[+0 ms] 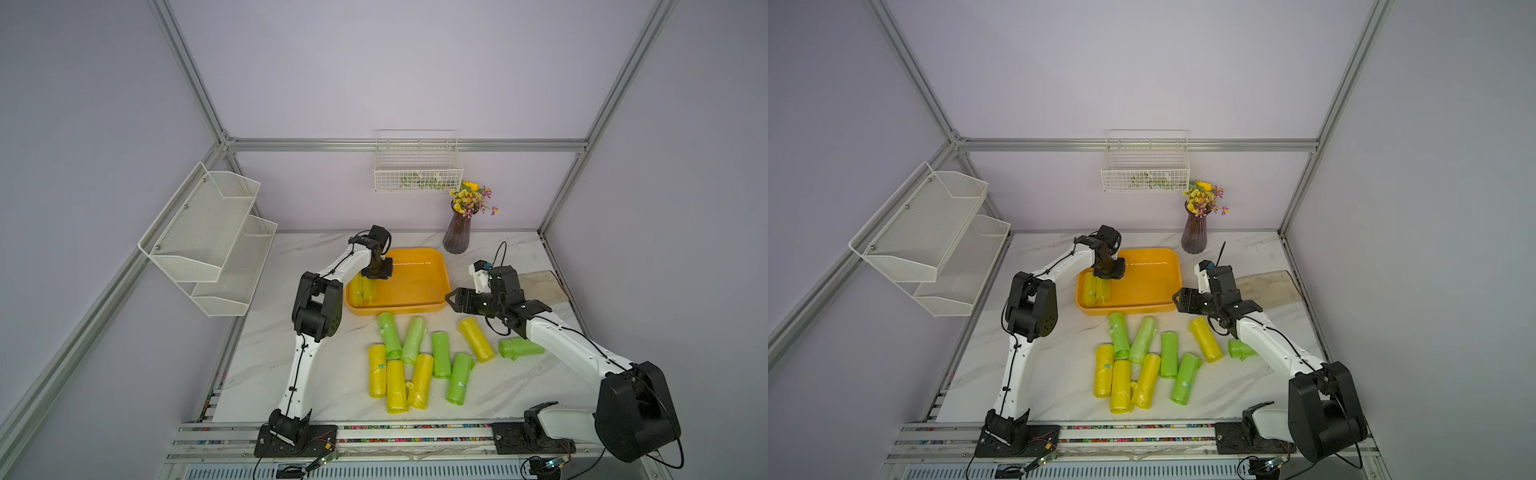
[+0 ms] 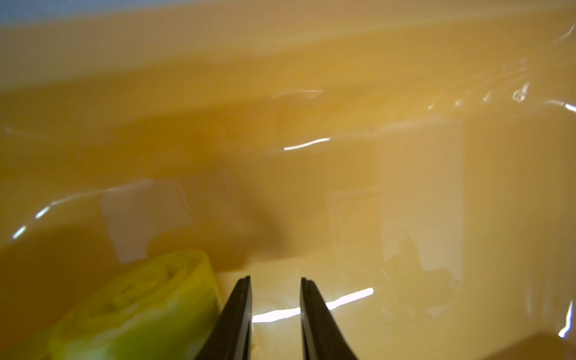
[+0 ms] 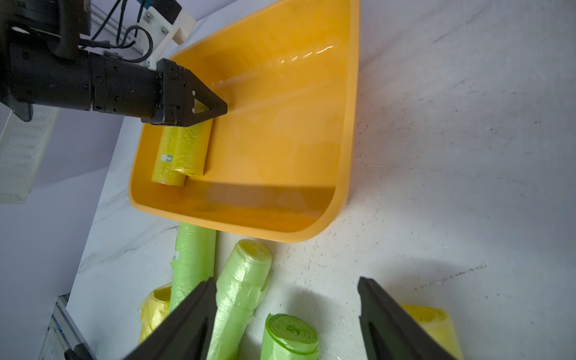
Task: Put the roll of trash bags into the storage box
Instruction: Place the roll of trash bags in the storage box, then pick up the roll of trash bags from the center of the board.
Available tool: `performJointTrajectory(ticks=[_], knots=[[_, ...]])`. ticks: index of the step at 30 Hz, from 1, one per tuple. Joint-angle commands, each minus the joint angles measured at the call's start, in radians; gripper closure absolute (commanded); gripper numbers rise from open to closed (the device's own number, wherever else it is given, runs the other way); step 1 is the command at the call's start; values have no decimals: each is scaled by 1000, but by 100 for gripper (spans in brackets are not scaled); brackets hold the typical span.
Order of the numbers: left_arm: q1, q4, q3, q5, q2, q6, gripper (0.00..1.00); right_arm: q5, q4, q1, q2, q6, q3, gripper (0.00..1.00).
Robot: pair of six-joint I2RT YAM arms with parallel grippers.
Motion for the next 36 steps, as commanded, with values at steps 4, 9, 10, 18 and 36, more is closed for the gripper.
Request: performJointTrajectory(ticks=[4, 9, 10, 18, 36], knots=[[-9, 45, -66, 2, -110, -18, 73, 5, 15, -3, 6, 2, 0, 23], [-16, 46, -75, 0, -156, -20, 72, 26, -5, -3, 0, -11, 11, 23], [-17, 49, -79, 0, -171, -19, 72, 36, -14, -3, -2, -17, 17, 23], [-13, 118, -142, -10, -316, -13, 63, 204, -167, -2, -20, -96, 97, 22], [88, 153, -406, -95, -572, -58, 31, 451, -367, -4, 12, -354, 75, 20]])
